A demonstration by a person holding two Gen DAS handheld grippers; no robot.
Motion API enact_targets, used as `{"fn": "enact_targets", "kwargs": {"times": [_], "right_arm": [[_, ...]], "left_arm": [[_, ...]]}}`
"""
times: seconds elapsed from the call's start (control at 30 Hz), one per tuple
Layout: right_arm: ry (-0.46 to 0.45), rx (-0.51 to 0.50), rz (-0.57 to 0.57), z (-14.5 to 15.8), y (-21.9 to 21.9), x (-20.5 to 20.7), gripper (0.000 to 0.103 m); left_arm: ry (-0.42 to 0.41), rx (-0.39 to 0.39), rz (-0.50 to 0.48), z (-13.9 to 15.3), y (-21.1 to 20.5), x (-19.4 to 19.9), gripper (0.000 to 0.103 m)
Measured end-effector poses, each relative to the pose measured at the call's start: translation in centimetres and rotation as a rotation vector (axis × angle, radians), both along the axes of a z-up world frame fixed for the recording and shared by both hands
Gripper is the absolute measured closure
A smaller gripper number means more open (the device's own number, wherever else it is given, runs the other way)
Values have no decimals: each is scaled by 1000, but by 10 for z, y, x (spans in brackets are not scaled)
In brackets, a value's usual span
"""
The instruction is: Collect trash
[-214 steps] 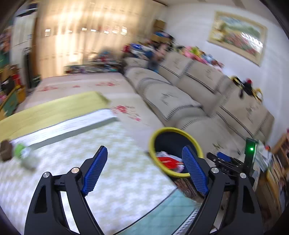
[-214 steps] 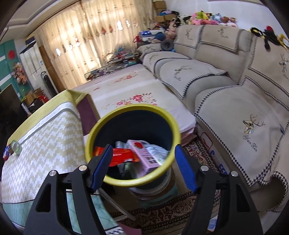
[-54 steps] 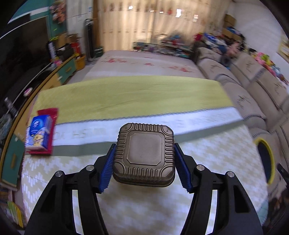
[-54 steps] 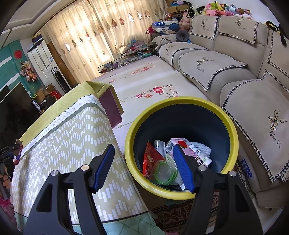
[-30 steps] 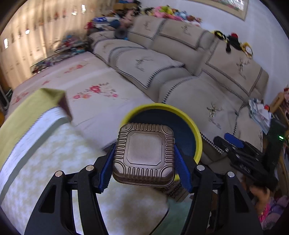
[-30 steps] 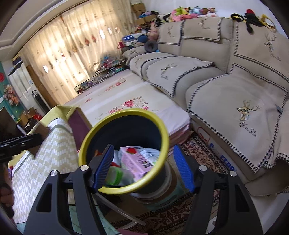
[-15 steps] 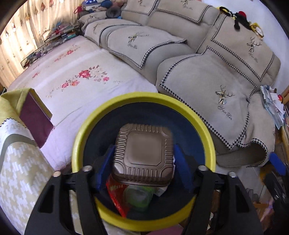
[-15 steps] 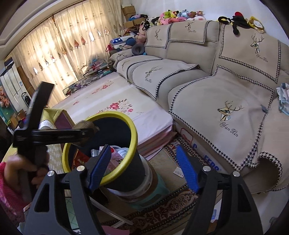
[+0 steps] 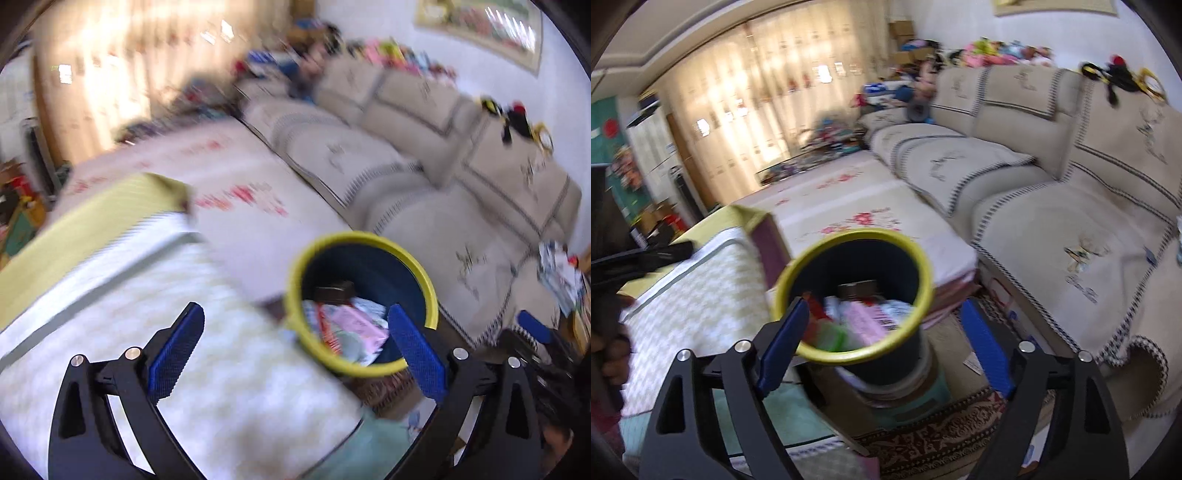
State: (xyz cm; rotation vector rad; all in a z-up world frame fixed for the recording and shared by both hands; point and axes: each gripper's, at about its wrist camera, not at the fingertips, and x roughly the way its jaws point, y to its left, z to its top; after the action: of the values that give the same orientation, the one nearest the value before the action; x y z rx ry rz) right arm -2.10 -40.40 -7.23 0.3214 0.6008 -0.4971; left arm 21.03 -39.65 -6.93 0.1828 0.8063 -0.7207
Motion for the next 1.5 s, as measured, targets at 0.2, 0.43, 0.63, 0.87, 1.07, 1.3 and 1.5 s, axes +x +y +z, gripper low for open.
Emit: {"fn": "enact_targets", "kwargs": {"times": [0.2,0.43,0.63,0.87,1.07,1.3,1.5], "right_arm": [[-7,-29,173,9,56,22,16],[-25,-104,305,29,124,23,7],[-57,-142,317,46,147,5,7],[-96,-200,325,61,165,-16,7],[-112,-216,334,64,172,-26,7],[-121,-214,324,65,171,-30,7],[-120,-209,324,65,169,-30,7]], "left_arm": [[-137,-21,273,38,151,-55,5],[-158,-55,540,42,286,-116,5],[-198,-81,629,42,341,-161,5],[-254,-127,639,51,352,-196,5],[-272,-118,644,55,343,-214,5],[-292,-135,654,62,345,-226,5],[-293,-127,655,65,342,-228,5]]}}
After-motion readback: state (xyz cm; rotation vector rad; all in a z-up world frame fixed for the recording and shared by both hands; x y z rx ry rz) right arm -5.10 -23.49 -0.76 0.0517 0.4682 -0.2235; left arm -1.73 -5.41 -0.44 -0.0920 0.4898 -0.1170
